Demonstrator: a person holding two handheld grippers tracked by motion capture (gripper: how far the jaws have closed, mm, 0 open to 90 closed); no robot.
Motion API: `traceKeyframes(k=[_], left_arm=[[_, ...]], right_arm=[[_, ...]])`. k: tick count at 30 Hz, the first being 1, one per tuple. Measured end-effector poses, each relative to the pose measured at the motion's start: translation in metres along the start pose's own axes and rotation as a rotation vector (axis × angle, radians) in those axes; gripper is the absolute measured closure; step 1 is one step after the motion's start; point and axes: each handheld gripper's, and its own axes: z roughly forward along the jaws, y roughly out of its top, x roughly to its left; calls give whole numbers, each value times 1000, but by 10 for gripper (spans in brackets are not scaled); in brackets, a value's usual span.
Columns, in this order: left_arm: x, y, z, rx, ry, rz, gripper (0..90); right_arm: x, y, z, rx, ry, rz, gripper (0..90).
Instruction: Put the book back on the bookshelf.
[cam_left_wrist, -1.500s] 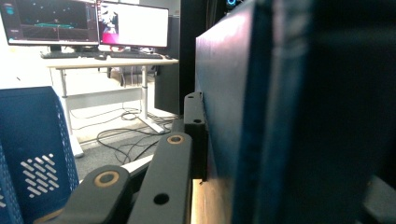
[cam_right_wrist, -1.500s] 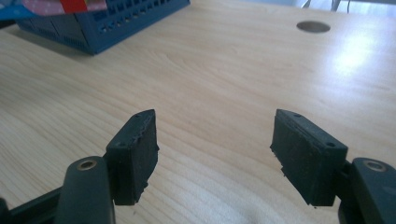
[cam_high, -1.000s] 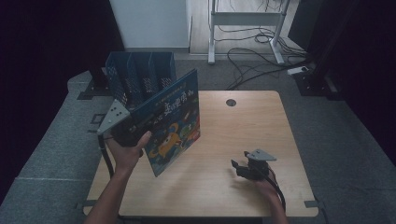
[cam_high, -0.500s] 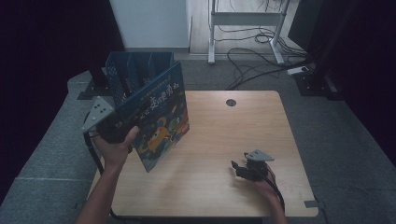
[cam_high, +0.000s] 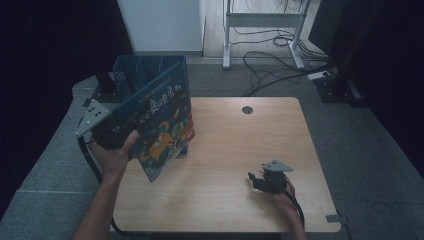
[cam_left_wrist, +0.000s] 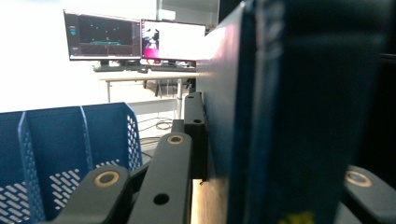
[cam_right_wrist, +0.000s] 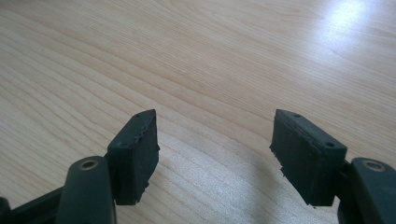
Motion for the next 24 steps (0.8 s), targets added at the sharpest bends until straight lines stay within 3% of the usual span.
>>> traceKeyframes(k=[10,17,24], left_arm=[[16,5,-3,-29,61,-19,819],[22,11,-2,-46,113,-2,819],[23,16,2,-48,120,0,819]], right_arm=[[-1,0,0,10,3,9,310],[-2,0,0,9,5,21,311],[-2,0,0,11,2,22,311]])
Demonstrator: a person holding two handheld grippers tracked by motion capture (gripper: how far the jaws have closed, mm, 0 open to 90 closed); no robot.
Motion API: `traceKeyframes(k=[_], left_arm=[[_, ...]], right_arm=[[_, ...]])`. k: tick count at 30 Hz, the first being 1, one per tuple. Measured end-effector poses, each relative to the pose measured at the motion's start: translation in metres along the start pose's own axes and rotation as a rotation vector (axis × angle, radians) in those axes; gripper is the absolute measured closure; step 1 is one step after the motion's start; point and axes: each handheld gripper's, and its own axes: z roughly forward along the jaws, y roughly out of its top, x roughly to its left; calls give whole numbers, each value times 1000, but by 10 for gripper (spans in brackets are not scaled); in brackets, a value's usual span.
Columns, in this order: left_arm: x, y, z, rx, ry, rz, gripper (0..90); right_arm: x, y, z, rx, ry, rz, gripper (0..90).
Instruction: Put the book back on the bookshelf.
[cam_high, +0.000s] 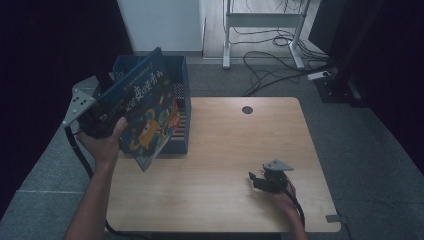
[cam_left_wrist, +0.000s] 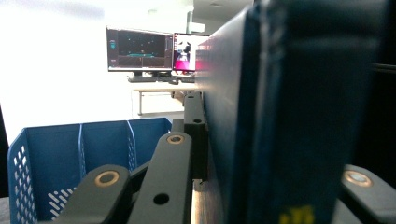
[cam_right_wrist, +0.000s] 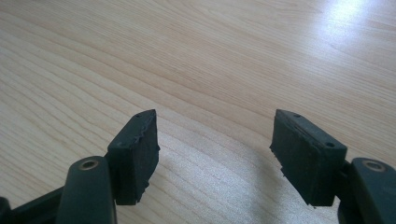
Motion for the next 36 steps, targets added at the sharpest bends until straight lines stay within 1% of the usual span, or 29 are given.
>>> traceKeyframes(k=[5,9,18,23,28,30,35,36], left_arm=[[-1,3,6,0,9,5,819],[0,3,9,-7,27,7,819],[7,2,18,0,56,-1,819],[9,2,27,7,75,2,818],[12,3,36,6,84,-9,818],[13,3,39,15,86,-10,818],[10,2,50,20,103,10,818],[10,2,53,22,108,7,818]], right_arm=[[-1,0,0,0,3,7,310],[-1,0,0,1,7,14,309],[-2,0,0,-1,10,19,307],[-1,0,0,0,7,14,307],[-2,0,0,-1,9,19,308],[-3,0,0,1,13,27,308],[-3,0,0,0,13,27,309],[-3,0,0,0,12,26,309]])
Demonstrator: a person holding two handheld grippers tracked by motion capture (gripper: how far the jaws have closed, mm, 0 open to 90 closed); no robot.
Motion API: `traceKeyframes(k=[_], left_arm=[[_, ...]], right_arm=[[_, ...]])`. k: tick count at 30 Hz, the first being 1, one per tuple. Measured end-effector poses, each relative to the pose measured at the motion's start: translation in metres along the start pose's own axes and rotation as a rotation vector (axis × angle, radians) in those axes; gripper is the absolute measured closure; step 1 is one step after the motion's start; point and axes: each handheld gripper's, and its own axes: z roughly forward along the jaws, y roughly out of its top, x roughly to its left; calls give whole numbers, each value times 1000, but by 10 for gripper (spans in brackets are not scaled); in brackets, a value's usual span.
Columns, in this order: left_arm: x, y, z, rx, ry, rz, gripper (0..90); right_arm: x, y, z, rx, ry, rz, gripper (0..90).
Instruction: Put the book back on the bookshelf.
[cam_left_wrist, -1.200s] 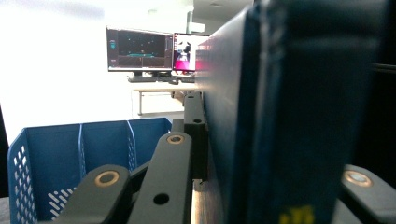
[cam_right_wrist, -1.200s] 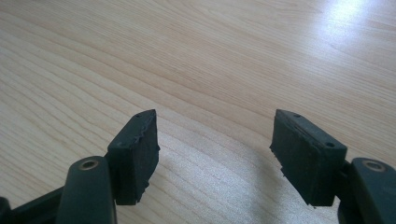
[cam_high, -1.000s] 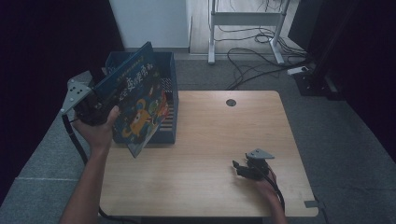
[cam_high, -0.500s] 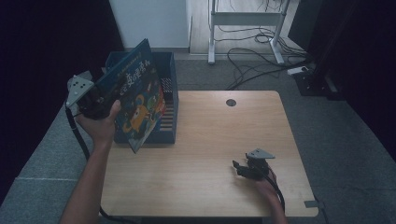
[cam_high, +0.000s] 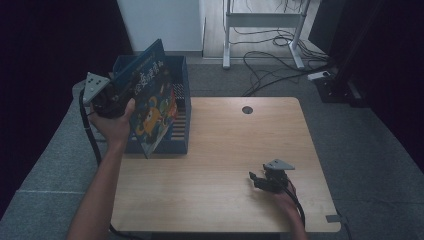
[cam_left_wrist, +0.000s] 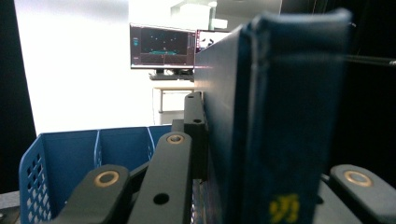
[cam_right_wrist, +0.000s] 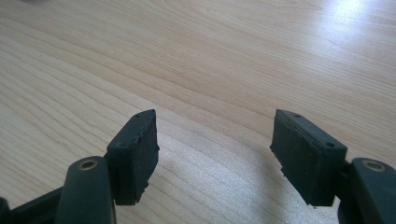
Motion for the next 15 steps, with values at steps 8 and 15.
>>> traceKeyframes(k=[8,15], left_arm=[[4,-3,12,10,20,-20,818],[16,-10,17,43,24,-52,822]], right_arm=[[0,0,0,-1,7,-2,311],[0,0,0,-1,5,-7,316]])
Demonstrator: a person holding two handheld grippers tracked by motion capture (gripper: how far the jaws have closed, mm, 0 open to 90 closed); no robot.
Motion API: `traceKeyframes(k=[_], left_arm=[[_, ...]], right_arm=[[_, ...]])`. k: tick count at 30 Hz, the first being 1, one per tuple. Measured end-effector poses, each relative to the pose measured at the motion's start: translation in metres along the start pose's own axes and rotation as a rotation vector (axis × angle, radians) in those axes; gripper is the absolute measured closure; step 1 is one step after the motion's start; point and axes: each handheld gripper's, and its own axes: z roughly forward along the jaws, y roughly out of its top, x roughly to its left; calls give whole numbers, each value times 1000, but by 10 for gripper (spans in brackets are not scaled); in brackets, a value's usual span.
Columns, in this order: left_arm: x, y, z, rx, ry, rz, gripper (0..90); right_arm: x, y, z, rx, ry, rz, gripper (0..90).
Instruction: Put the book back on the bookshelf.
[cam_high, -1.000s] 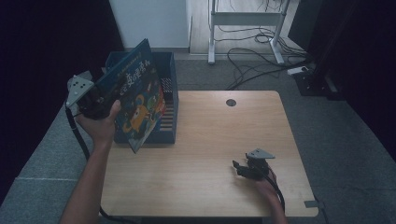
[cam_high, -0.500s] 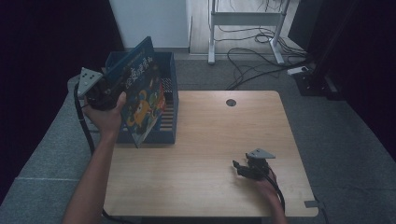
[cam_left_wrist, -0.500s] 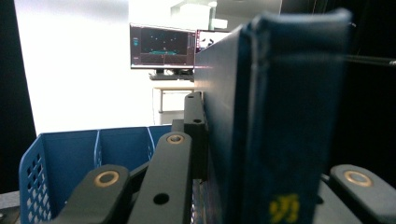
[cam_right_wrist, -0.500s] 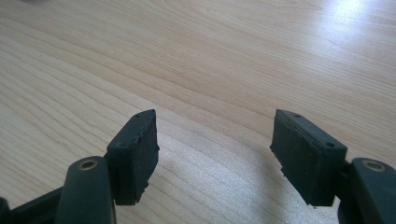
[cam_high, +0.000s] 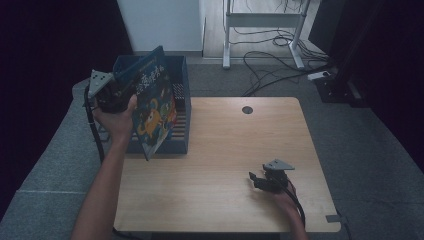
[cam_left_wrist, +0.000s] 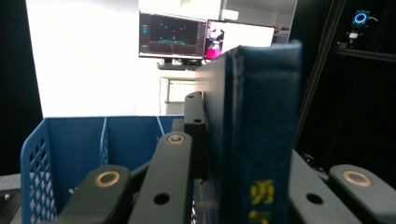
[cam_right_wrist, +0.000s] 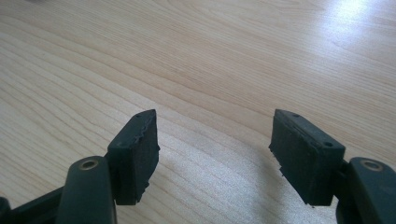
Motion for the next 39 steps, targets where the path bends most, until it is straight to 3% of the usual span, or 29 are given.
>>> traceKeyframes(k=[15,24,34,39], left_arm=[[12,1,6,-26,46,-20,823],[11,2,26,-39,52,-21,823],[5,-7,51,-25,70,-3,823],[2,-6,56,-37,68,-16,823]], right_arm=[[1,0,0,-2,-2,-3,313],[0,0,-1,-11,-4,-7,313],[-1,-2,-3,-18,0,1,314],[-2,-2,-4,-23,-1,2,314]])
